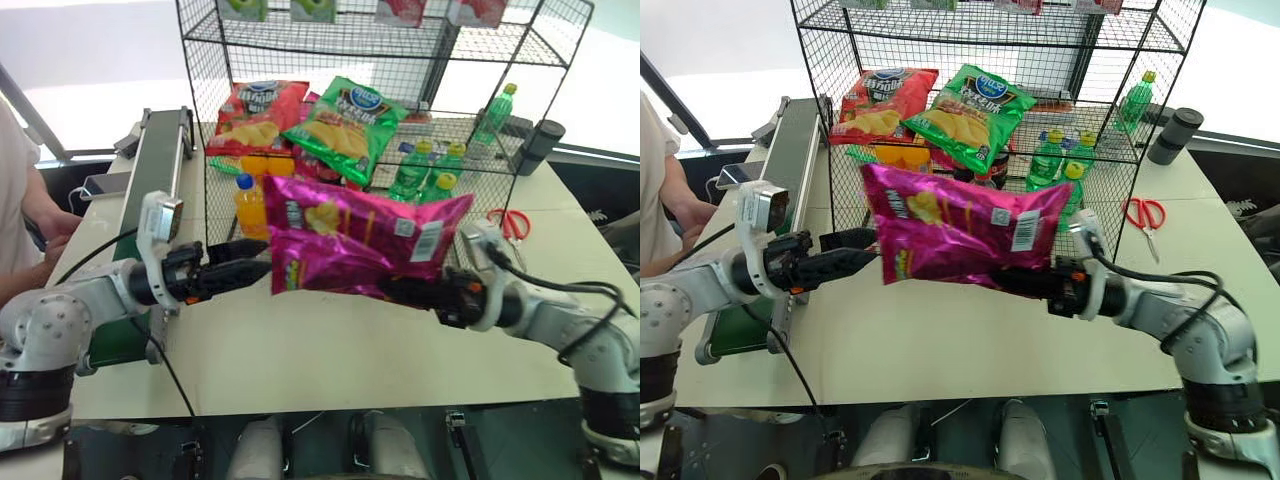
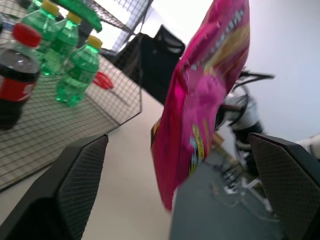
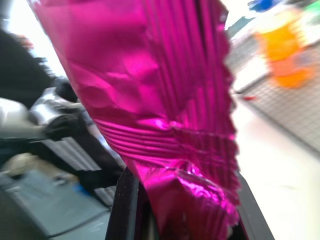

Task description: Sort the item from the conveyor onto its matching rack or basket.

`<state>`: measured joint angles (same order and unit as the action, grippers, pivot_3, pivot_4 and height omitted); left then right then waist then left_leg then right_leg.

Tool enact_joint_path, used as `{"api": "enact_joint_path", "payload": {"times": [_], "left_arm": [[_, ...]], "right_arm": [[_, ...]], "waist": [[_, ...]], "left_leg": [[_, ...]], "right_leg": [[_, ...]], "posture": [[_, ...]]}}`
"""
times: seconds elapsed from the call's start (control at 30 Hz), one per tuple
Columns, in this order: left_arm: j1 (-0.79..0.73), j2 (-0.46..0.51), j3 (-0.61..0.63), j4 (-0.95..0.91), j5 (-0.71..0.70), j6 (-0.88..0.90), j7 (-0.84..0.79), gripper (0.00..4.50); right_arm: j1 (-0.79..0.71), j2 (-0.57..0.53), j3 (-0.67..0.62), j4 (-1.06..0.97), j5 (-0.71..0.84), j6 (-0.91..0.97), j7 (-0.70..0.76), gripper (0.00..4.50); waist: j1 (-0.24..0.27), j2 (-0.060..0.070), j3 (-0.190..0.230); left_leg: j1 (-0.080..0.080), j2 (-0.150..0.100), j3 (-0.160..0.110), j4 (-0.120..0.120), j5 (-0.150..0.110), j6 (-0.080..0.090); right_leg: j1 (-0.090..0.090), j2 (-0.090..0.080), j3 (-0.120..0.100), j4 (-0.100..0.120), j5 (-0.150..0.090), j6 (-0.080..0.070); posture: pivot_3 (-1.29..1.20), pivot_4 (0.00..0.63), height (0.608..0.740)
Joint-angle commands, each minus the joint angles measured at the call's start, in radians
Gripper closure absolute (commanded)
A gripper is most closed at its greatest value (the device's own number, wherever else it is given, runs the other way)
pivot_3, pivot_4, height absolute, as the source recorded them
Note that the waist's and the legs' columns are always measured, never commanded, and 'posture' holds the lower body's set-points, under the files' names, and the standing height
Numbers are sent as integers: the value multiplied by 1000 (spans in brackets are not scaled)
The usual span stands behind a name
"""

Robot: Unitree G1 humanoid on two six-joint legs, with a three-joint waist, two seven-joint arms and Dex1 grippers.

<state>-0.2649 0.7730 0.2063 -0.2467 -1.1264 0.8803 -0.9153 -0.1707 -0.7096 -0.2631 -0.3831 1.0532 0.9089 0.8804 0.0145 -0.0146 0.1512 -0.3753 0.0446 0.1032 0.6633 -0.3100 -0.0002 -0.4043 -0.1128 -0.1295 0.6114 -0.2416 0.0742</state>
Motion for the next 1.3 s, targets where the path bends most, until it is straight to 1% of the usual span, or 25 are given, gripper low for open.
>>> {"api": "enact_joint_path", "payload": {"times": [0.03,0.1,0.17,0.3,0.37,0.4,0.43,0.5,0.6,0.67,0.73,0.83,0.97,1.13,1.3], "left_arm": [[0,-32,-21,-39,124,-125,-17,0],[-14,-77,-43,-34,201,-206,-1,0],[-34,-114,-64,-22,223,-218,5,0],[-84,-180,-126,-9,367,-342,19,0],[-105,-194,-158,0,404,-352,17,0],[-114,-200,-170,9,425,-360,20,0],[-121,-206,-181,18,453,-373,32,0],[-126,-214,-189,25,486,-402,30,0],[-131,-241,-177,13,518,-424,77,0],[-127,-278,-152,-7,499,-453,92,0],[-124,-291,-146,-33,490,-460,97,0],[-125,-319,-131,-68,456,-454,111,0],[-118,-348,-115,-100,408,-422,139,0],[-103,-359,-121,-120,413,-425,172,0],[-91,-381,-133,-112,422,-443,193,0]], "right_arm": [[-32,9,-160,-81,-66,-165,-96,4294],[-62,15,-220,-96,-69,-217,-147,4294],[-76,3,-219,-101,-191,-325,-168,4294],[-110,-50,-125,23,-601,-678,-208,4294],[-126,-98,-67,106,-798,-847,-238,4294],[-146,-101,-56,141,-854,-923,-256,4294],[-171,-97,-54,168,-887,-961,-288,4294],[-201,-133,-25,235,-1026,-1035,-356,4294],[-217,-184,14,310,-1226,-1105,-460,4294],[-239,-187,31,346,-1289,-1122,-517,4294],[-254,-209,77,381,-1376,-1150,-544,4294],[-289,-199,105,423,-1431,-1138,-589,4294],[-353,-182,136,486,-1489,-1112,-654,4294],[-423,-150,203,546,-1543,-1071,-673,4294],[-513,-79,248,613,-1556,-1012,-697,4294]], "waist": [[0,0,0],[0,1,0],[0,0,0],[-1,0,0],[-2,0,0],[-2,0,0],[-3,0,0],[-6,1,1],[-5,1,1],[-4,1,1],[-4,1,1],[-5,1,1],[-5,1,1],[-7,1,1],[-10,1,1]], "left_leg": [[0,0,0,0,0,0],[0,0,0,0,0,0],[0,0,0,0,0,0],[0,0,1,0,0,0],[0,-2,2,0,0,0],[0,-2,2,0,0,0],[0,-3,2,0,2,-3],[1,-3,2,0,3,-5],[1,-1,2,-1,5,-8],[1,0,2,-1,5,-8],[1,0,2,0,5,-8],[1,0,2,0,5,-9],[1,0,2,0,6,-9],[1,0,2,0,6,-10],[1,0,2,0,6,-10]], "right_leg": [[0,0,0,0,0,0],[0,0,0,0,0,0],[0,0,0,0,0,0],[0,0,0,0,0,0],[0,0,1,0,0,1],[0,0,1,0,0,1],[0,0,1,0,0,1],[-1,0,1,1,0,1],[-1,0,1,1,-1,2],[-1,0,1,1,-1,2],[0,0,1,1,-1,2],[0,0,1,1,-1,2],[0,0,2,1,-1,2],[0,0,1,1,-1,2],[0,0,1,1,-1,2]], "posture": [[0,150,740],[0,150,740],[0,150,740],[0,150,740],[0,150,740],[0,150,740],[0,150,740],[0,150,740],[0,150,740],[0,150,740],[0,150,740],[0,150,740],[0,150,740],[0,150,740],[0,150,740]]}}
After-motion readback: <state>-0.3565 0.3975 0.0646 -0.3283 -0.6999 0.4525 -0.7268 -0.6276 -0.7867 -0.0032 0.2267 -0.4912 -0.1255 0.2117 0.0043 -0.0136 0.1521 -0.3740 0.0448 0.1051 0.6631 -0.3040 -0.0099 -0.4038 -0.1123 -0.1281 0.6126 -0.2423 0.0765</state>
